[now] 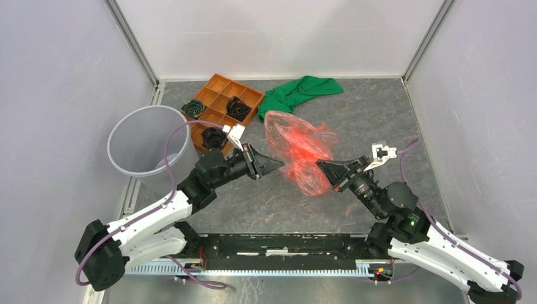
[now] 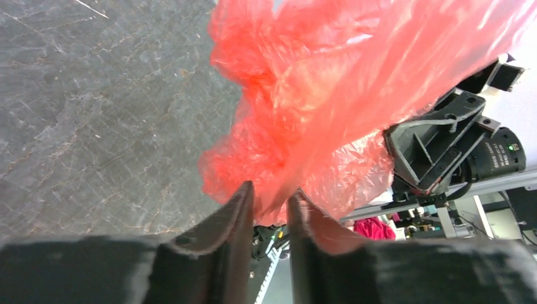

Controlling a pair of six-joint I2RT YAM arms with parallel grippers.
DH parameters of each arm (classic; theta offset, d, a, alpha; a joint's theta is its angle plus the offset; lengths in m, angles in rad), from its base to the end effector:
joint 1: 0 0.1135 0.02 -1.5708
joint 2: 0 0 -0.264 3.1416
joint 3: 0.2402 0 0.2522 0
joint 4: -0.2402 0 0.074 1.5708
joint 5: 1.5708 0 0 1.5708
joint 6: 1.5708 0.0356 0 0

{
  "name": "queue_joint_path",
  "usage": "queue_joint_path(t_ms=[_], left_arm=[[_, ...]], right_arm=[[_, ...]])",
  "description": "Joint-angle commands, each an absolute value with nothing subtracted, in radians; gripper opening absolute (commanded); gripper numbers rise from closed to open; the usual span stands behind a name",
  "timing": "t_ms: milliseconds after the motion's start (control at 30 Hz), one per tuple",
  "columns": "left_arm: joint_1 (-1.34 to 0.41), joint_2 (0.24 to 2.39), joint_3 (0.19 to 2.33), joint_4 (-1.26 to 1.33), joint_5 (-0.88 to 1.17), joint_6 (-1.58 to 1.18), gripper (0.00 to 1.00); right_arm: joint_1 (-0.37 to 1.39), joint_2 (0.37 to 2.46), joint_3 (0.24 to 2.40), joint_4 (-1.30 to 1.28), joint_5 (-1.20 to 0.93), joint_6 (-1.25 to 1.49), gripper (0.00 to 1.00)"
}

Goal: Put the trash bags into the trash bin

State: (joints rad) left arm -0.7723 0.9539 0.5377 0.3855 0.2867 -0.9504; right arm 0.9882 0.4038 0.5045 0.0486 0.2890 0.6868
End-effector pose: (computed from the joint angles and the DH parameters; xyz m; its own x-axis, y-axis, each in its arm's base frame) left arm 0.1532 -0.1633 0.2814 -0.7221 -0.3861 -0.5740 0.4889 0.3022 -0.8183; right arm 0.0755 0.0962 0.3176 -0.3459 0.5797 -0.7378 -0.5509 0.5110 0.6598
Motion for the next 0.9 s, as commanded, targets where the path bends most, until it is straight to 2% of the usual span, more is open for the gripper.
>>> queue_joint_path(t_ms=[0,67,167,267,367,433,500,600,667,733,867], left_arm=[[-0.743,0.955,0.653,0.289,0.233,-0.885,0.2],[-0.716,0.933,0.716,0.148,0.185,-0.815,0.06],[-0.691,0.878,0.805,-0.031,0.106,-0.703,0.02],[-0.689,0.849,0.931,-0.204,0.019,-0.571,0.02],[-0.689,0.858,1.096,-0.405,-0.123,-0.432,0.02],[-0.689,0.877,1.228,-0.515,-0.233,-0.332,0.02],[-0.689,0.909,1.37,-0.574,-0.285,-0.238,0.02],[-0.689,0.971,1.542,-0.613,-0.236,-0.178,0.02],[-0.689,1.006,1.584,-0.607,-0.112,-0.183,0.02],[-0.69,1.036,1.572,-0.587,0.005,-0.2,0.02],[-0.716,1.056,1.416,-0.516,0.09,-0.255,0.02]], right_arm=[[0.99,0.392,0.507,0.089,0.299,0.697,0.01],[0.99,0.395,0.511,0.062,0.315,0.683,0.02],[0.991,0.389,0.493,0.019,0.345,0.671,0.06],[0.99,0.382,0.456,0.002,0.354,0.655,0.24],[0.991,0.408,0.458,-0.105,0.413,0.592,0.48],[0.99,0.452,0.501,-0.215,0.472,0.527,0.56],[0.991,0.492,0.547,-0.313,0.549,0.482,0.6],[0.991,0.523,0.592,-0.363,0.574,0.416,0.69],[0.991,0.529,0.603,-0.359,0.578,0.386,0.77],[0.99,0.538,0.609,-0.36,0.587,0.37,0.83],[0.99,0.563,0.617,-0.386,0.596,0.371,0.85]])
